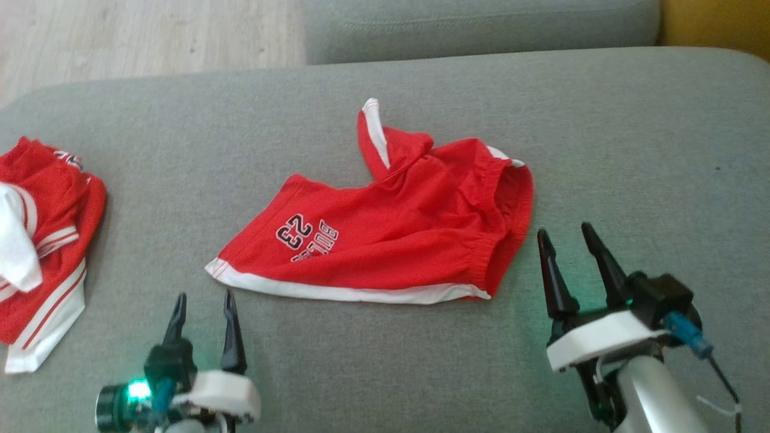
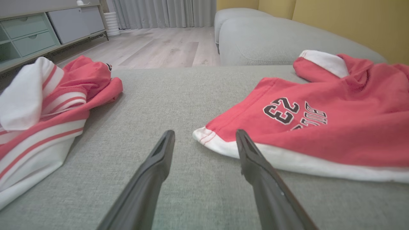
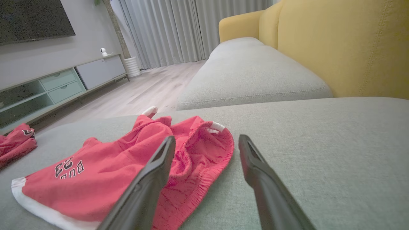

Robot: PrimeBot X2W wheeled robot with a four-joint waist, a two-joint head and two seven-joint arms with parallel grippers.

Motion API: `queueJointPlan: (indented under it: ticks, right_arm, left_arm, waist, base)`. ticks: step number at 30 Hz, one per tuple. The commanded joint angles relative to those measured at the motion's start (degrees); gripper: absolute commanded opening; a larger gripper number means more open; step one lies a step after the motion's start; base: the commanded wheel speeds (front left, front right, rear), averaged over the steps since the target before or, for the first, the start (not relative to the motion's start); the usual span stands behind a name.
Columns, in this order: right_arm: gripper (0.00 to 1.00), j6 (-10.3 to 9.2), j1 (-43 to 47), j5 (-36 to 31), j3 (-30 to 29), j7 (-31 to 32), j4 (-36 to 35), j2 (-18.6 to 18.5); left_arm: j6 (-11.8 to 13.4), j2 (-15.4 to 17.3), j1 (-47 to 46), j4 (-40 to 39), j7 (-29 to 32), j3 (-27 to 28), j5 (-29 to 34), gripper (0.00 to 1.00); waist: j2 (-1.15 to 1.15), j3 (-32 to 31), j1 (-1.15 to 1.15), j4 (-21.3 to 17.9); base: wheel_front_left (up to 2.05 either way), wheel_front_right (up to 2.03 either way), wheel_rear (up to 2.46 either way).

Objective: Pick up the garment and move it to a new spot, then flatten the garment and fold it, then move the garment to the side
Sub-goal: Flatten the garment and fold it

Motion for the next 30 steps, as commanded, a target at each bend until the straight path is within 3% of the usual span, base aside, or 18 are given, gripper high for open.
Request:
queueJointPlan:
  ticks: [1, 11, 20, 30]
  right_arm:
    - [1.00, -0.05, -0.39, -0.91, 1.09, -0.22, -1.44, 0.17]
    - [1.00, -0.05, 0.79, -1.68, 3.17, -0.22, 1.11, 0.17]
    - [1.00, -0.05, -1.27, -4.75, 12.33, -0.22, 10.03, 0.17]
    - [1.00, -0.05, -4.85, -8.40, 13.23, -0.22, 15.50, 0.16]
  left_arm:
    - [0.02, 1.33, -0.17, -1.98, -0.47, 1.82, 1.17, 1.00]
    - [-0.82, 0.50, 2.27, -3.26, -0.47, 3.05, 4.74, 1.00]
    - [-2.11, -0.31, 2.04, -3.06, -0.47, 2.64, 5.37, 1.00]
    - [-2.63, -0.68, 1.86, -2.82, -0.47, 2.22, 5.41, 1.00]
  waist:
    - [0.00, -0.65, 0.01, -0.63]
    - [0.00, -1.15, 0.01, -1.16]
    - [0.00, -0.58, 0.01, 1.29]
    - [0.00, 0.38, 0.01, 3.61]
  base:
    - [0.00, 0.00, 0.00]
    - [0.00, 0.00, 0.00]
    - [0.00, 0.00, 0.00]
    - [0.00, 0.00, 0.00]
